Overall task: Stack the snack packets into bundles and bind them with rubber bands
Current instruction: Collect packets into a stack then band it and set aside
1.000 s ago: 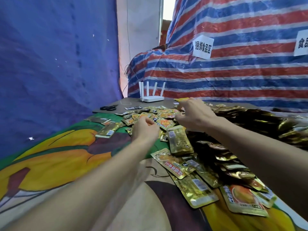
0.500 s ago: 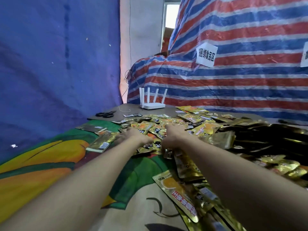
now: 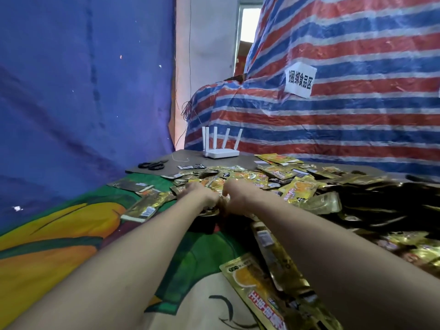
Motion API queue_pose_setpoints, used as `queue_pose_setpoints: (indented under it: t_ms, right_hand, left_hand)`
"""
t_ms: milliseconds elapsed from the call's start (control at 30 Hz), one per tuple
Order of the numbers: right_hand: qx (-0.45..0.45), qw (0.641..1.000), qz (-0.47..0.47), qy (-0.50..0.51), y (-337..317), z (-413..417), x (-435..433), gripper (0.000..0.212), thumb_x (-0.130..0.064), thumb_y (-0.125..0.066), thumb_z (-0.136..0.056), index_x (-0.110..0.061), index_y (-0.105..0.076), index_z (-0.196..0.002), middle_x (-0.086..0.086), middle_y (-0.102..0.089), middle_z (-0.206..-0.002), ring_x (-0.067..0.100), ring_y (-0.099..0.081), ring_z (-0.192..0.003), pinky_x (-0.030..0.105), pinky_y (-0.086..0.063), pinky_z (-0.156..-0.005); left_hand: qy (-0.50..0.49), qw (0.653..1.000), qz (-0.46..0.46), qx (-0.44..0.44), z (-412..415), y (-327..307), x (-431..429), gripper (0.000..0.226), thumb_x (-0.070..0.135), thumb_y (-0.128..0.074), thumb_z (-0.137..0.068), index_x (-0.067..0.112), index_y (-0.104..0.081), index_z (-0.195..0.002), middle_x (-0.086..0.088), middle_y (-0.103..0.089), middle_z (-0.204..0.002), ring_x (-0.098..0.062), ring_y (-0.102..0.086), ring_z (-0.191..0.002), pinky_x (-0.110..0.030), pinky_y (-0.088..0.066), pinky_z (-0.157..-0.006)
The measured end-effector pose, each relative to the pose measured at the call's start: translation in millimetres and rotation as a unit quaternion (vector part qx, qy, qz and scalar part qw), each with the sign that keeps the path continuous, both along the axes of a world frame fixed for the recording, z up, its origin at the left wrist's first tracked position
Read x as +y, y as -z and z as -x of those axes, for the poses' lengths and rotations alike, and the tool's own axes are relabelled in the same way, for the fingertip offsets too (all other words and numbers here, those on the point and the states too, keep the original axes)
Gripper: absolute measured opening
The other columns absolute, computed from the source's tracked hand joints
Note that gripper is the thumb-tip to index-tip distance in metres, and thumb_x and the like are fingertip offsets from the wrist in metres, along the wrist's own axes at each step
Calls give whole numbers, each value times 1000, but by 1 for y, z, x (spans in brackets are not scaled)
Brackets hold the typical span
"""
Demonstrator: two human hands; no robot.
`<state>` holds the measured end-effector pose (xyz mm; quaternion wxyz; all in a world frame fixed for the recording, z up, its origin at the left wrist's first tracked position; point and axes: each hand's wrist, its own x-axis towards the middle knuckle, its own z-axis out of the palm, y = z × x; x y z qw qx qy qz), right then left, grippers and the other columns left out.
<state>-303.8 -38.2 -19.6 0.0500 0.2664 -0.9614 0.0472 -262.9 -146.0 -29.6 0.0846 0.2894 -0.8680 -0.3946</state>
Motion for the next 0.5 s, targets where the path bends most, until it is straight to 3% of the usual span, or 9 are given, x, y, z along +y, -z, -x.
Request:
queue_pose_setpoints:
  t_ms: [67,133,200,300,400,500]
  right_hand:
    - [22,1000,-10,-16,-3,-9,3,43,-25,-71,-87,-9,-58,-125,16,-62,-117,35,-60,-108,42,-54,-90]
    - [20,999,-1,-25,-6,-18,6,33,-23,-73,-87,-8,-60,-113,15,-61,-108,34,-60,-101,38,-53,-81]
    - [4,998,55,-16,-7,-28,8,14,-15,-69,-88,-8,-58,-92,12,-60,-92,32,-60,-86,34,-49,-67]
    - [-18,982,185,18,-9,-42,16,6,-1,-59,-85,-6,-61,-89,10,-59,-79,23,-58,-68,28,-45,-51]
    - [-27,953,301,18,-14,-60,29,18,3,-55,-85,-2,-68,-98,14,-66,-81,28,-66,-68,40,-60,-56]
    - [-12,919,395,5,-24,-77,43,15,3,-55,-90,-2,-68,-96,17,-72,-85,31,-71,-69,47,-62,-60]
  left_hand:
    - [32,999,-35,12,-10,-2,0,67,26,-85,-70,-3,-56,-123,-17,-70,-104,-26,-73,-81,-32,-60,-59]
    - [45,993,-109,22,-22,-5,1,49,19,-87,-67,2,-58,-103,-13,-64,-73,-21,-63,-47,-27,-49,-37]
    - [49,987,-150,30,-33,-10,3,36,18,-81,-66,4,-61,-93,-12,-59,-72,-23,-61,-53,-27,-52,-47]
    - [42,986,-144,69,-53,-20,7,31,12,-60,-75,1,-68,-103,-10,-56,-95,-19,-53,-72,-25,-44,-63]
    - [28,986,-137,92,-62,-19,4,33,11,-48,-92,0,-62,-120,-10,-55,-96,-22,-52,-81,-31,-41,-72]
    - [-12,981,-162,105,-81,-19,6,17,8,-46,-94,1,-57,-103,-8,-49,-79,-21,-52,-74,-33,-44,-71]
